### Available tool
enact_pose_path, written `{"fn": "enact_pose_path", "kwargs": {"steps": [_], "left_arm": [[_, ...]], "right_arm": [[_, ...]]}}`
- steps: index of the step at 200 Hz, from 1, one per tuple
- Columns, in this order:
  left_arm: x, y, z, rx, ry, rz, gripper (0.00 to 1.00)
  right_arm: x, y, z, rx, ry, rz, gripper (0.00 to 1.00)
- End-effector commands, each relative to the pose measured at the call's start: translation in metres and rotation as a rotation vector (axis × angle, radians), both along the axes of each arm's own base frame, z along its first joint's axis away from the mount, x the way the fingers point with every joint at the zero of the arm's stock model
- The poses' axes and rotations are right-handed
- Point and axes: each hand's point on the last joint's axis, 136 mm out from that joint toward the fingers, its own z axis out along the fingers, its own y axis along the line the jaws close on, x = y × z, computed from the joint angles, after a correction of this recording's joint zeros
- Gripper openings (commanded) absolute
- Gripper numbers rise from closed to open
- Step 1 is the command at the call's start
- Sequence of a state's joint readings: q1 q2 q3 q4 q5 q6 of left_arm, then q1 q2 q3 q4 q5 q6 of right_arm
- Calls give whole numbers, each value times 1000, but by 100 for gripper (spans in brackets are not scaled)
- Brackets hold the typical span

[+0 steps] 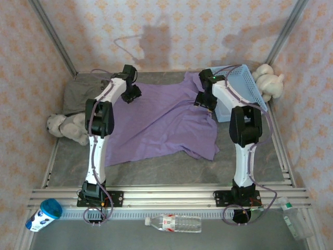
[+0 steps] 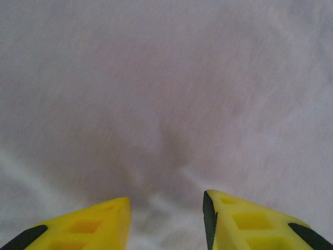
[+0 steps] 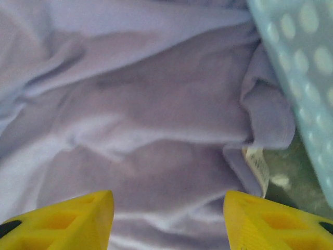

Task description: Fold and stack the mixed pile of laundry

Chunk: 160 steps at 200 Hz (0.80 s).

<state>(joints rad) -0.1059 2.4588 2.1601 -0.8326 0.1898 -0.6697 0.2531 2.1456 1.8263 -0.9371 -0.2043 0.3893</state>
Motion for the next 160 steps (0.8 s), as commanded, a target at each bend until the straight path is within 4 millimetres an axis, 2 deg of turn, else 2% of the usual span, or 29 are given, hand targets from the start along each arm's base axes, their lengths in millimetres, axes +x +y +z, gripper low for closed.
{"fn": "enact_pose_path", "kwargs": {"steps": [1,18,48,64,87,100,119,132,160], "left_arm": [[2,17,0,64,50,68,42],[0,33,-14,71,90,132,42],[-14,73,-30,95,147,260,41],[-23,92,-31,110,165,302,41],[-30,112,-26,133,166,335,42],[-25,111,-23,103,140,320,45],[-8,94,-16,21,91,261,59],[2,80,-10,-41,71,218,66],[18,58,22,-110,13,117,75]], "right_arm": [[20,-31,-4,-55,-14,-100,58],[30,-46,0,-56,-38,-147,58],[40,-70,8,-79,-73,-220,58],[43,-72,11,-66,-85,-231,58],[46,-65,7,-33,-77,-221,59],[47,-59,3,1,-69,-214,58],[47,-47,2,38,-67,-188,58],[45,-39,9,37,-77,-162,58],[29,-23,29,14,-93,-93,58]]}}
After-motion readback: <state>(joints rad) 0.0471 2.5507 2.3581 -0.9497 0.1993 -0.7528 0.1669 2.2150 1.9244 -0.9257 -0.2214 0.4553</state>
